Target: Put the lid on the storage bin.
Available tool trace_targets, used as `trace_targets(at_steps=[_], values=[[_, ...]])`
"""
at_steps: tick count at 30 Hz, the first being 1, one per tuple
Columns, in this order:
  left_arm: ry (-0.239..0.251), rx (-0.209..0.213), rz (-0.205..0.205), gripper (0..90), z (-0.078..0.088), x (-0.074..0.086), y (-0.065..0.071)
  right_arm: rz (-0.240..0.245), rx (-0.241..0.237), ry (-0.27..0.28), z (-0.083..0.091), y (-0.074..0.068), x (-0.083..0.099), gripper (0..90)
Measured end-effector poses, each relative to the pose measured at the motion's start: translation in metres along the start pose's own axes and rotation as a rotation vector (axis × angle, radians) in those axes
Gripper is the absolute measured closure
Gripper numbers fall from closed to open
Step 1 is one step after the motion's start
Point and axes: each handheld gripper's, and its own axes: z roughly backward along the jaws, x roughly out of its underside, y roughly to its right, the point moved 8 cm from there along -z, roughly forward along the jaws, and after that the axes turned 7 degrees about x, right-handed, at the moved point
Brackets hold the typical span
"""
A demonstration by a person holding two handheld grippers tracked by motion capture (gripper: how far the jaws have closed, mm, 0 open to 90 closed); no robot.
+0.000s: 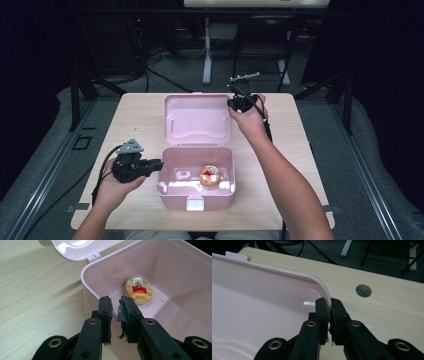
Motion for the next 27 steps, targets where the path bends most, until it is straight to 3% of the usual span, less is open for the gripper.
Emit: trace_targets(at_steps=[6,9,11,23,27], values=[[0.000,-0.001,-0.001,78.5,0.000,0.000,0.000,0.072,0.026,0.125,0.028,-0.010,-0.003,86.1],[0.003,-0.001,-0.002,78.5,0.000,0.000,0.000,0.090,0.035,0.145,0.033,-0.011,-0.002,86.0],[0.004,-0.002,-0.002,78.6,0.000,0.000,0.000,0.113,0.040,0.188,0.043,-0.012,0.001,85.8],[0.000,-0.009,-0.001,77.6,0.000,-0.001,-0.001,0.151,0.028,0.301,0.067,-0.015,0.012,85.5],[-0.008,-0.032,-0.008,75.5,0.000,-0.004,-0.004,0.149,0.019,0.309,0.070,-0.014,0.013,85.6]])
